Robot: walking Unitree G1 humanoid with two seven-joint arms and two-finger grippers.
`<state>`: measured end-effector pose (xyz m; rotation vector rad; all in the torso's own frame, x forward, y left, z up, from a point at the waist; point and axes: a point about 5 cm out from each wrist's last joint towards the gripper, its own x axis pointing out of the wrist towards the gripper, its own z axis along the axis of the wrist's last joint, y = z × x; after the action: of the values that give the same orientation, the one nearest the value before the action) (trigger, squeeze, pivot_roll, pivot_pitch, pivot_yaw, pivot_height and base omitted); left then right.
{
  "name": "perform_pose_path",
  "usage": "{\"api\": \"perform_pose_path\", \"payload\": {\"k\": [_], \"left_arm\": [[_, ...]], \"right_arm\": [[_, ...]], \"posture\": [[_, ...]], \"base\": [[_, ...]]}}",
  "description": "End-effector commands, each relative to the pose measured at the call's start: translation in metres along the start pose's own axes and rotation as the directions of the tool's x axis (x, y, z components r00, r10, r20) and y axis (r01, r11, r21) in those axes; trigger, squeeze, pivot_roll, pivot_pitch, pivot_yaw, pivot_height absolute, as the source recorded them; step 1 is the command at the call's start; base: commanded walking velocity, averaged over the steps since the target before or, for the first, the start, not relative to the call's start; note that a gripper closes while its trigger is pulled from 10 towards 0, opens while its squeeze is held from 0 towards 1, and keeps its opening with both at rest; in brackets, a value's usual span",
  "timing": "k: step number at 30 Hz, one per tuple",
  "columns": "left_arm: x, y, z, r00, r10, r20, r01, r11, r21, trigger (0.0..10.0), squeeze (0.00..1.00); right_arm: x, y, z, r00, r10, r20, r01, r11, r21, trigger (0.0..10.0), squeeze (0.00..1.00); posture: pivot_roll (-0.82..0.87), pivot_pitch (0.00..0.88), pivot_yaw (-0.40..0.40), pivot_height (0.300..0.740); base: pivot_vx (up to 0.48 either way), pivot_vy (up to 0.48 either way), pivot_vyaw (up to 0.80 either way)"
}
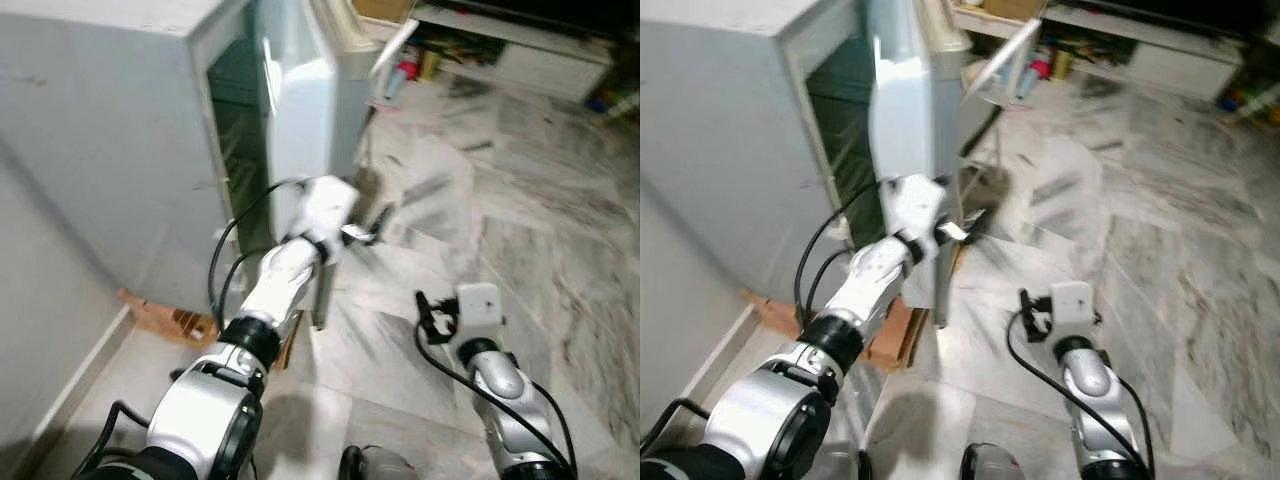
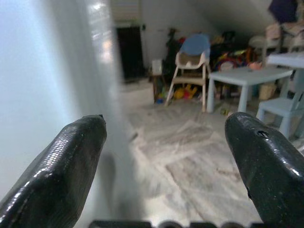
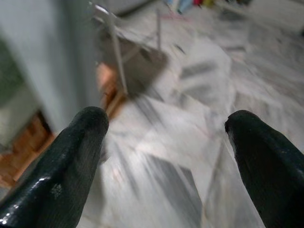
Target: Restocking fridge
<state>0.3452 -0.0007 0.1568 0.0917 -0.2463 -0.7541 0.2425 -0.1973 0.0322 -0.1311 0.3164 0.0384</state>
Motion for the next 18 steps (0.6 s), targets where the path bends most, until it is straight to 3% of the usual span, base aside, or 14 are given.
{"api": "perform_pose_path", "payload": {"k": [1,6,9,11,13,16,17,18], "left_arm": [[0.019,-0.029,0.013,0.998,-0.044,0.047,0.047,0.998,-0.052,10.0,0.00],[-0.009,0.024,-0.003,0.993,0.116,-0.021,-0.117,0.992,-0.043,10.0,0.00],[-0.033,0.047,-0.015,0.982,0.177,-0.061,-0.178,0.984,-0.009,10.0,0.00],[-0.043,0.053,-0.022,0.976,0.199,-0.082,-0.200,0.980,0.001,10.0,0.00],[-0.075,0.066,-0.038,0.958,0.254,-0.132,-0.252,0.967,0.038,10.0,0.00],[-0.108,0.077,-0.052,0.939,0.292,-0.179,-0.280,0.956,0.090,10.0,0.00],[-0.128,0.083,-0.058,0.916,0.340,-0.212,-0.327,0.940,0.092,10.0,0.00],[-0.132,0.084,-0.059,0.911,0.351,-0.218,-0.339,0.937,0.089,10.0,0.00]], "right_arm": [[-0.001,-0.004,-0.002,1.000,-0.011,-0.015,0.011,1.000,0.003,10.0,0.00],[-0.003,-0.002,-0.005,1.000,-0.008,-0.021,0.008,1.000,0.011,10.0,0.00],[-0.002,0.000,-0.003,1.000,-0.006,-0.005,0.006,1.000,0.012,10.0,0.00],[-0.002,-0.001,0.001,0.999,-0.020,0.028,0.019,1.000,0.013,10.0,0.00],[0.001,-0.004,0.016,0.992,-0.054,0.118,0.049,0.998,0.045,10.0,0.00],[0.006,-0.001,0.024,0.988,-0.059,0.144,0.051,0.997,0.058,10.0,0.00],[0.009,0.002,0.027,0.987,-0.050,0.152,0.043,0.998,0.052,10.0,0.00],[0.009,0.003,0.028,0.987,-0.048,0.154,0.040,0.998,0.052,10.0,0.00]], "posture": [[-0.07,0.048,-0.032,0.740],[-0.06,0.050,-0.027,0.740],[-0.05,0.050,-0.027,0.740],[-0.05,0.051,-0.026,0.740],[-0.04,0.054,-0.033,0.740],[-0.04,0.055,-0.034,0.740],[-0.03,0.056,-0.037,0.740],[-0.03,0.056,-0.037,0.740]], "base": [[0.000,0.000,0.00],[0.000,0.000,0.00],[0.000,0.000,0.00],[0.000,0.000,0.00],[0.000,0.000,0.00],[0.000,0.000,0.00],[0.000,-0.368,0.00],[0.000,-0.368,0.00]]}}
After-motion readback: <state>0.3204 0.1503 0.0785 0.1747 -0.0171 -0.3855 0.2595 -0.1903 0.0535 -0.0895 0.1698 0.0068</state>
